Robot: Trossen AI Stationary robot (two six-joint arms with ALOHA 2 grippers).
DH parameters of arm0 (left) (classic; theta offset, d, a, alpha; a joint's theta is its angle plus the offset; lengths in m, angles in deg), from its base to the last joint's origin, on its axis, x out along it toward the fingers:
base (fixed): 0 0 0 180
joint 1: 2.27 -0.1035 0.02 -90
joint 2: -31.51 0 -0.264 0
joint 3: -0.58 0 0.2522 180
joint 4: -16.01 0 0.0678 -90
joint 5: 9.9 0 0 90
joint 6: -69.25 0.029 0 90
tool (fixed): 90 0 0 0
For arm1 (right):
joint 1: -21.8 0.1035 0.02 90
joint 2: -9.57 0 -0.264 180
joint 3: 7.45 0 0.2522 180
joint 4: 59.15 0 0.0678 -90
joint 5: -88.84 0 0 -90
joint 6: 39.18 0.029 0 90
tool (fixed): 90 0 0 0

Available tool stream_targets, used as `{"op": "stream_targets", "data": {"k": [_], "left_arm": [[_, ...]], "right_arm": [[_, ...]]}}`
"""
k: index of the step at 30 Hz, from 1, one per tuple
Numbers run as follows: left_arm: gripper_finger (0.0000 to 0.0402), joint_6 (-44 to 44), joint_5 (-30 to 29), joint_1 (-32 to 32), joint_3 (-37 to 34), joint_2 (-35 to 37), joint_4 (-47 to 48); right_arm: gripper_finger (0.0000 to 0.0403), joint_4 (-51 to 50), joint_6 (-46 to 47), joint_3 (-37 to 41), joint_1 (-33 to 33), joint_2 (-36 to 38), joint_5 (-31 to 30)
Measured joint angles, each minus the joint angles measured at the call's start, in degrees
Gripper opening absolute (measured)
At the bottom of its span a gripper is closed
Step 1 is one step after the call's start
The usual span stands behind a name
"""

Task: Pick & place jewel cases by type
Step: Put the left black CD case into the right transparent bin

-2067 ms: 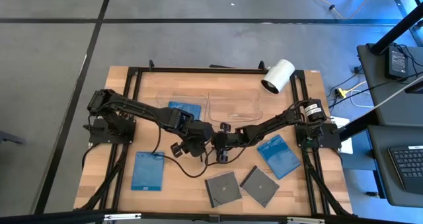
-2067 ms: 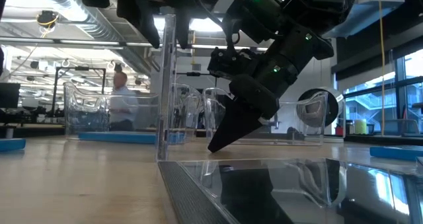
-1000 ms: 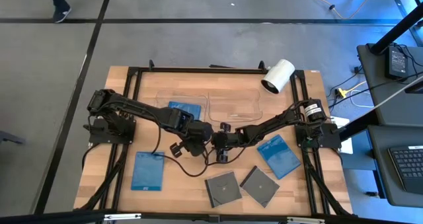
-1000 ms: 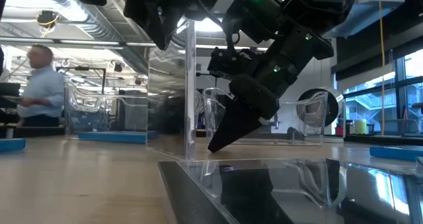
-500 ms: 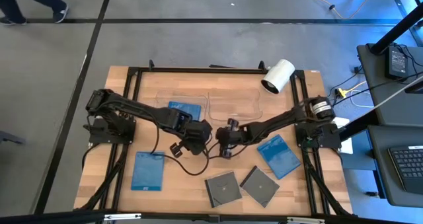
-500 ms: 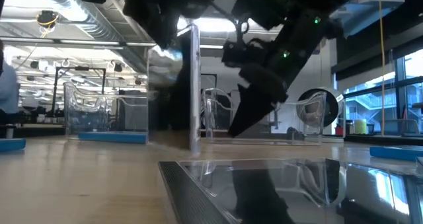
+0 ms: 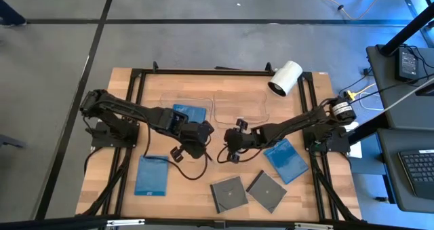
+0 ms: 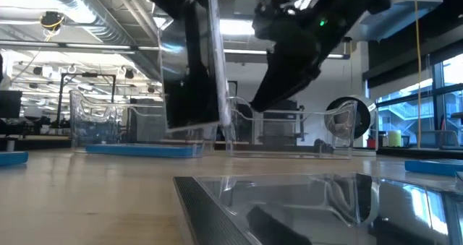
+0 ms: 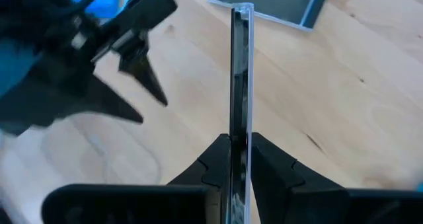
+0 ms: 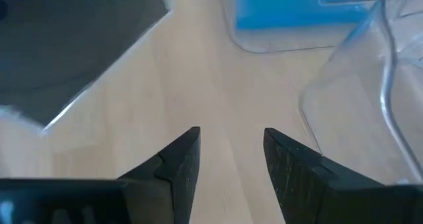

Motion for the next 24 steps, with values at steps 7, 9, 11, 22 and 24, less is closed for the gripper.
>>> {"op": "stream_targets", "data": {"k": [7,9,11,22,24], "left_arm": [[0.0042,-0.76,-3.17,-1.18,0.0,3.86,-0.55],[0.0043,-0.76,-4.53,-1.41,0.0,5.0,-1.19],[0.0042,-0.62,-6.24,-1.42,0.0,6.28,-1.68],[0.0043,11.95,-12.93,-4.13,0.0,8.98,-15.43],[0.0041,13.72,-10.17,-6.07,0.0,8.52,-18.74]], "right_arm": [[0.017,-12.08,3.59,-0.05,1.5,8.57,-0.73],[0.017,-16.22,6.93,-0.04,2.51,11.52,-3.31],[0.017,-21.07,10.57,-0.04,3.88,14.38,-6.92],[0.017,-28.85,22.16,-0.04,9.77,18.77,-19.52],[0.017,-29.09,23.35,-0.04,10.39,18.32,-19.5]]}}
